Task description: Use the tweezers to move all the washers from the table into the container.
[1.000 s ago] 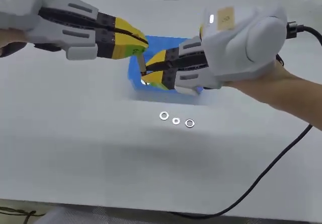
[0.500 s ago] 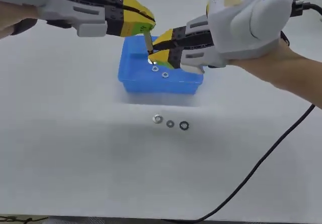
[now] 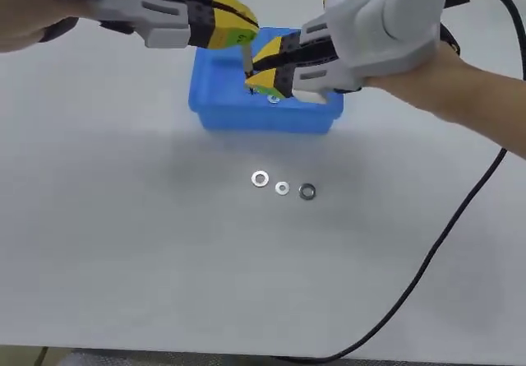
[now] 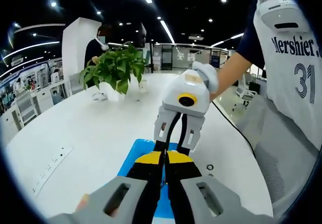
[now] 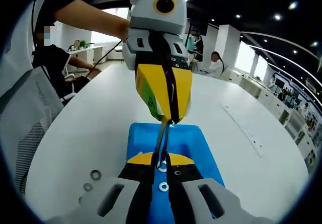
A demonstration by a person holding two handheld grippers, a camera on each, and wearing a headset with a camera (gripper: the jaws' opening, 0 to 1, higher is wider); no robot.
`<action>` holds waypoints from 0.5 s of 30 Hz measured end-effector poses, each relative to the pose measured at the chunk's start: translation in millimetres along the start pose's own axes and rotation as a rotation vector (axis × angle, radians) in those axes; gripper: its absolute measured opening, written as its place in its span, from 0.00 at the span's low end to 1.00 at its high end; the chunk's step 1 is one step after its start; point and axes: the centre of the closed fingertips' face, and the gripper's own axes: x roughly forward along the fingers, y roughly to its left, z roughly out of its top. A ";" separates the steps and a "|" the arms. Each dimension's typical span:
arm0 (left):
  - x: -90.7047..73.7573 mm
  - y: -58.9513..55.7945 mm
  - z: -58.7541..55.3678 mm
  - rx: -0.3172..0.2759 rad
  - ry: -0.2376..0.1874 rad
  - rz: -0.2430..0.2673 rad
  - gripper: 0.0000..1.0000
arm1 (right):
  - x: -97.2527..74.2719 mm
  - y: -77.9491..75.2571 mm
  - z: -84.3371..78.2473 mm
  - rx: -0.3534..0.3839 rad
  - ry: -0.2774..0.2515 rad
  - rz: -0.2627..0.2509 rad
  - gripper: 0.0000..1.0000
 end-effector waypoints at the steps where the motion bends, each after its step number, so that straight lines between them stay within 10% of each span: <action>1: 0.5 0.3 -2.5 -0.011 0.003 -0.002 0.05 | 2.4 -0.5 -2.5 0.004 0.002 0.005 0.10; 15: 5.2 4.2 -14.5 -0.032 0.003 0.002 0.05 | 9.7 0.5 -15.7 0.028 0.006 0.024 0.10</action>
